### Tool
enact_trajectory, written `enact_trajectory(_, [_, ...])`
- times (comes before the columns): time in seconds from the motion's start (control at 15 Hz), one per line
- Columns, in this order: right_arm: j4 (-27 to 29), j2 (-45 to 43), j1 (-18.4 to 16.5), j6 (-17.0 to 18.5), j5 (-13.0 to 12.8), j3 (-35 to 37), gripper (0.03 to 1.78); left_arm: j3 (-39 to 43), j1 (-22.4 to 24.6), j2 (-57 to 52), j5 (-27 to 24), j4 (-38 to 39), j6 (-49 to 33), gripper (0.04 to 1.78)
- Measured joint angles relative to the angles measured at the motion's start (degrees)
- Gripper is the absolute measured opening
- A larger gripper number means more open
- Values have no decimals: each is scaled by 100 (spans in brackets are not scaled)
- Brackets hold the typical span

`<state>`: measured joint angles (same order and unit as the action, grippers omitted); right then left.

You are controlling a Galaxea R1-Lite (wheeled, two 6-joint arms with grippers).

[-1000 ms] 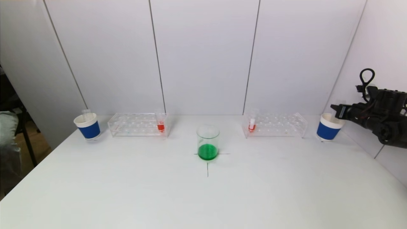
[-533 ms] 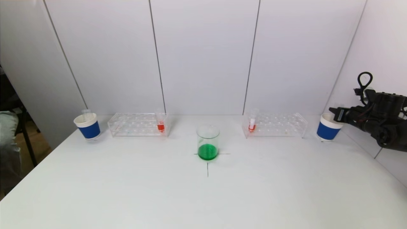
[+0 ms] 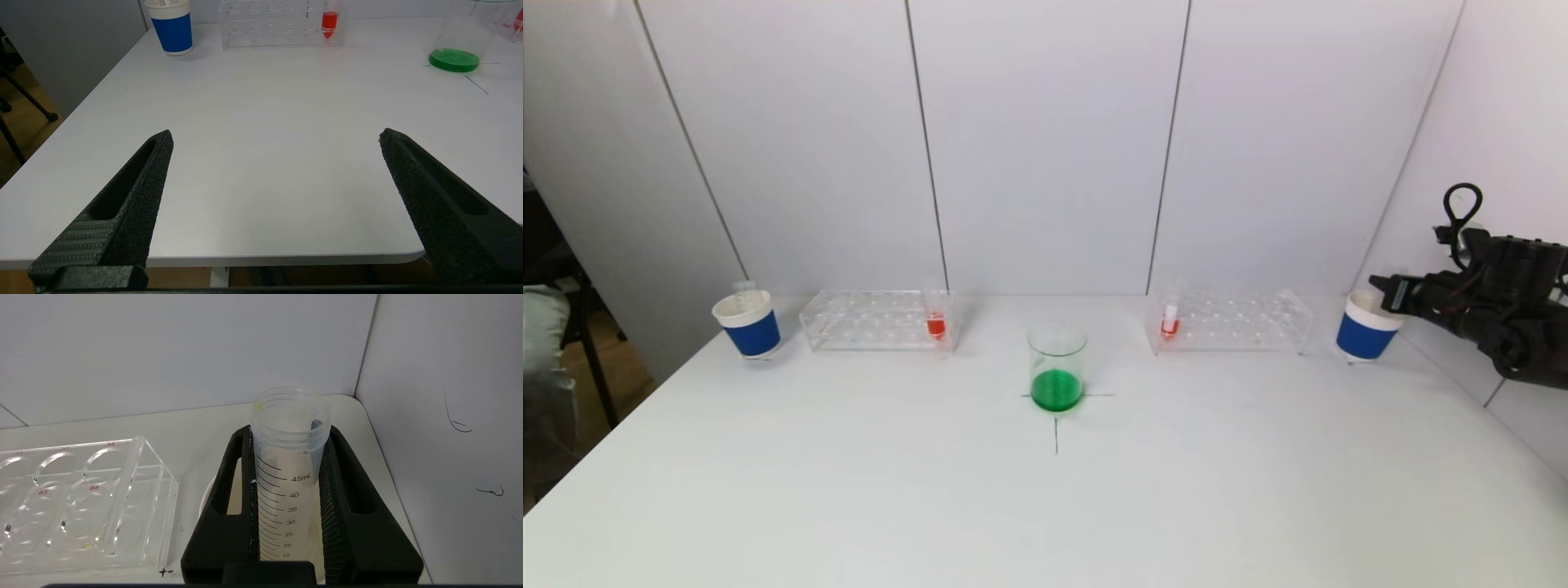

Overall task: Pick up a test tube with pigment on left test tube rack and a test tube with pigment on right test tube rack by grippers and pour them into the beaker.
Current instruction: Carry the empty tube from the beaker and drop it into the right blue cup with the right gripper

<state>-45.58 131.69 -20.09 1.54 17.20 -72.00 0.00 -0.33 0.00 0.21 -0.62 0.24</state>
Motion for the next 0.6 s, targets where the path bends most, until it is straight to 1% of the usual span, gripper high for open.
enact_trajectory(0.2, [-1, -16, -5, 9, 2, 12, 49, -2, 0, 0, 0, 2, 0, 176])
enact_trajectory(0.33, [-91, -13, -5, 4, 7, 12, 58, -2, -2, 0, -2, 2, 2, 176])
enact_trajectory(0.47, [-113, -5, -5, 4, 16, 15, 77, 0, -2, 0, -2, 2, 0, 176])
enact_trajectory(0.6, [-116, -5, -5, 4, 16, 20, 105, 0, -2, 0, -2, 2, 0, 176])
